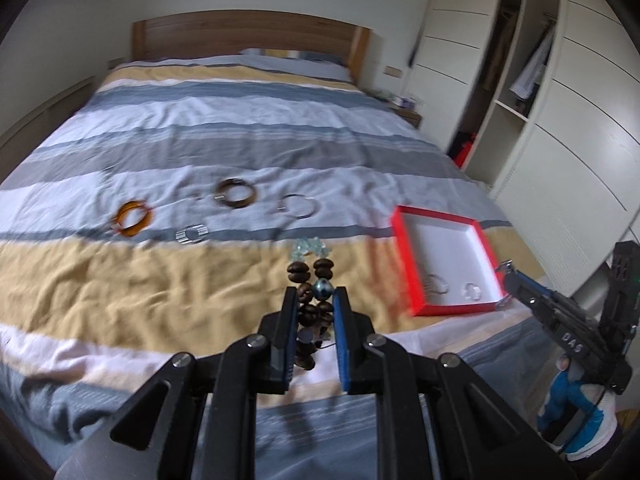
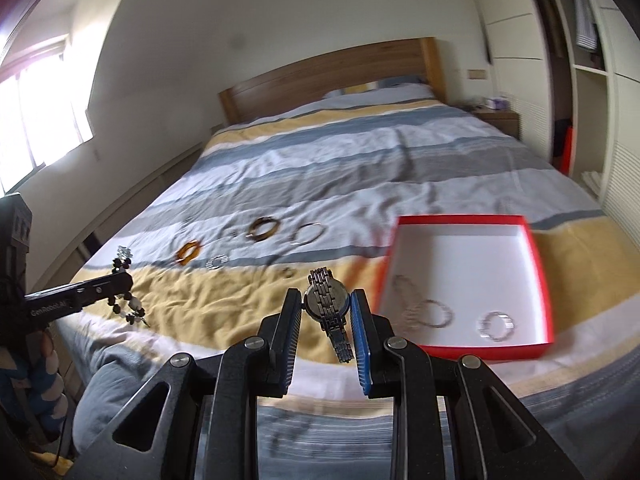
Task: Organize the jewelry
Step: 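Carry the beaded bracelet and wristwatch into the red box and open both tools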
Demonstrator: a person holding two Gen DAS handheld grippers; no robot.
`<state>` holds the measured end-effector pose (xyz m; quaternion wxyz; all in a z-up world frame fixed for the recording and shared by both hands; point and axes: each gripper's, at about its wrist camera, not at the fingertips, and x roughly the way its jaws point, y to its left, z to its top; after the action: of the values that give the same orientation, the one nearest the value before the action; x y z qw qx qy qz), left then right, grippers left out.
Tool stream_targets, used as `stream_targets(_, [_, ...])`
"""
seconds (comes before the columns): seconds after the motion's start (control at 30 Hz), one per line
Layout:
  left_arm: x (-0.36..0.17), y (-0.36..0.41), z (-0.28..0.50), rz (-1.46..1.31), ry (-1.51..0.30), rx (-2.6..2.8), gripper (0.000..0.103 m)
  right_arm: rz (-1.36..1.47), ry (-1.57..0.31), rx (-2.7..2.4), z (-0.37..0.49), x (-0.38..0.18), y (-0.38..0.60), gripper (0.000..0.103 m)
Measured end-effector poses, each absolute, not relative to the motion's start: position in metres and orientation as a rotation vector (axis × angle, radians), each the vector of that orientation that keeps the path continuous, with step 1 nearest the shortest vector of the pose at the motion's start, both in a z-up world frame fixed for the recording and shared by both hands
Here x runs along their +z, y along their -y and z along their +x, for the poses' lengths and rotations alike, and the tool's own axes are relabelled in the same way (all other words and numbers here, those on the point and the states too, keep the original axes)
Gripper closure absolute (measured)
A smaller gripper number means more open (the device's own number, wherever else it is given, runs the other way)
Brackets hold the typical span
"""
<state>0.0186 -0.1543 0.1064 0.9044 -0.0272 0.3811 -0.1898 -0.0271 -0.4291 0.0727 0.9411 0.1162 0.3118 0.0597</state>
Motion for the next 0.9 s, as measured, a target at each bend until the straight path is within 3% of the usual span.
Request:
stream_targets(0.6, [0.039, 0.372, 0.096, 0.129, -0.927, -0.689, 0.088, 0.205, -0.78, -0.071, 0.036, 0.007, 0.542, 0.078])
stream_targets(0.9, [-0.006, 0.427, 0.144, 0.165, -0.991, -0.683, 0.088, 0.16, -0.842, -0.07, 0.069, -0.024, 0.556, 0.078])
